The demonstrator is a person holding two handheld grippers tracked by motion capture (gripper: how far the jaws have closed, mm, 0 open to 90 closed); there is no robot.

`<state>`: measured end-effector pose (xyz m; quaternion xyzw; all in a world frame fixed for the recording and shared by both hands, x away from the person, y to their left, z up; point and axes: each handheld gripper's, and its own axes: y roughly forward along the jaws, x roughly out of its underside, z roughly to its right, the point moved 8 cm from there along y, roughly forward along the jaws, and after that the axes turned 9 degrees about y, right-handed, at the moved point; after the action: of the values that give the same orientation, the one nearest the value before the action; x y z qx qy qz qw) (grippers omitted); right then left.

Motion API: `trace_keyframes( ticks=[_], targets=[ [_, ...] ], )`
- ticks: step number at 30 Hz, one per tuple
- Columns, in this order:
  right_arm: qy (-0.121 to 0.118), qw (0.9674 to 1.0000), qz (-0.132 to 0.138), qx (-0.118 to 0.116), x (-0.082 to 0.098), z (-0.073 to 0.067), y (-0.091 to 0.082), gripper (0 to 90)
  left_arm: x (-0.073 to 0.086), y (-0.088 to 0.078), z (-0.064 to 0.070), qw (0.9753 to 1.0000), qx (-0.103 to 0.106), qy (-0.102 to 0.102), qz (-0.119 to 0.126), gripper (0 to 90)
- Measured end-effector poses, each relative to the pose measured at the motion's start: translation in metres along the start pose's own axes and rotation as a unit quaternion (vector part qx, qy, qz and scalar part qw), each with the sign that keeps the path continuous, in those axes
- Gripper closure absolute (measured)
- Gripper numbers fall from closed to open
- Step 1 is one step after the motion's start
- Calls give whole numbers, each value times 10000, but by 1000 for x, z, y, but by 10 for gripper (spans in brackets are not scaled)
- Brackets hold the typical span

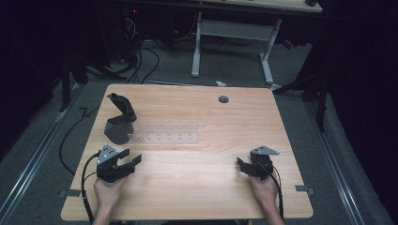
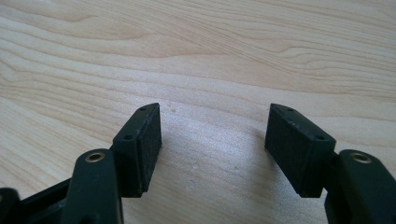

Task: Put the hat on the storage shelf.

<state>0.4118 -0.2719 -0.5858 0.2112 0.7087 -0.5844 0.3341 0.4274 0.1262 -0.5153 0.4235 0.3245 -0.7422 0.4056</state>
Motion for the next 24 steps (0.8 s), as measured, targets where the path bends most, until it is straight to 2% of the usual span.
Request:
trace_keyframes(
  ticks=[12,17,24],
  targets=[
    [0,10000,-2,-1,0,0,0,364,30,16,26,9988,199,141,-415,406],
    [8,10000,-5,1,0,0,0,363,37,20,32,9983,254,99,-507,402],
    [5,10000,-3,2,0,0,0,364,51,27,39,9968,269,260,-710,396]
  ],
)
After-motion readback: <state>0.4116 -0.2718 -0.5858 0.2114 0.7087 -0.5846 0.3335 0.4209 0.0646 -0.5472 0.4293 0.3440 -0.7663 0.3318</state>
